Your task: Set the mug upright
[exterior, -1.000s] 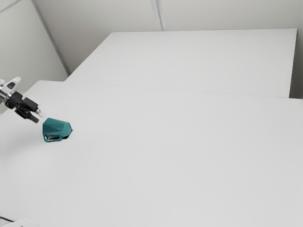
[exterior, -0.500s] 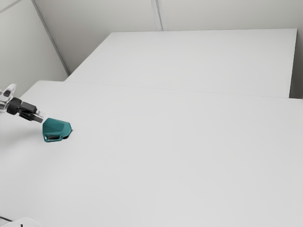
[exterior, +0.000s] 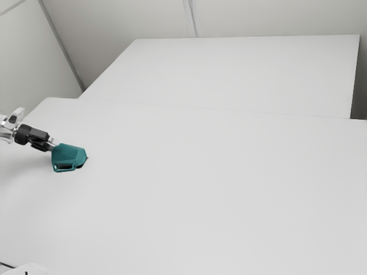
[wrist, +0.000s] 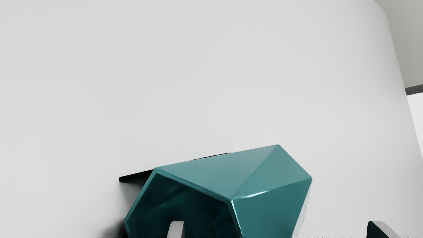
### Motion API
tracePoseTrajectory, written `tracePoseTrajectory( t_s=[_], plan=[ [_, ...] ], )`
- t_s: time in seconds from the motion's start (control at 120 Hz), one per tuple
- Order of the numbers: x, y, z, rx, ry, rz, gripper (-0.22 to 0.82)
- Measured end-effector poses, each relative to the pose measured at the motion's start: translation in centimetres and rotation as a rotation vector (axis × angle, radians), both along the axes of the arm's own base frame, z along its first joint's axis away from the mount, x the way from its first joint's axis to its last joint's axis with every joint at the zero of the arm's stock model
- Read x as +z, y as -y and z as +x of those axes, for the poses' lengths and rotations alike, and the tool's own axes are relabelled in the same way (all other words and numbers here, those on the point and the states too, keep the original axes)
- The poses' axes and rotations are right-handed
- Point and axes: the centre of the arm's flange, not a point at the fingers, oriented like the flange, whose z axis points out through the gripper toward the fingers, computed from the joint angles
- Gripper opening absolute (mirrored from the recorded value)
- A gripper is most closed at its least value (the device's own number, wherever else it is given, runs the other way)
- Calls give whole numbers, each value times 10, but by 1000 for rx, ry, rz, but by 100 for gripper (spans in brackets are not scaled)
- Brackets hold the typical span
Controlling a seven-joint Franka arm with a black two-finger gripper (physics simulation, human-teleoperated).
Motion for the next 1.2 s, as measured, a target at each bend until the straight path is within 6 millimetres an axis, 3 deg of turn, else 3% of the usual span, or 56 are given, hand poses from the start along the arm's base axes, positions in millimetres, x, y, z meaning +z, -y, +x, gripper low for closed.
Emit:
tracePoseTrajectory(
  t_s=[0.15, 0.425, 0.692, 0.883, 1.2],
  plan=[
    [-6, 6, -2, -12, -28, -27, 59],
    [-11, 10, -2, -8, -51, -58, 27],
    [-21, 11, -2, 21, -44, -126, 13],
    [-20, 13, -2, 28, -38, -154, -5],
    [-4, 18, 3, 17, -24, -165, -15]
  ],
)
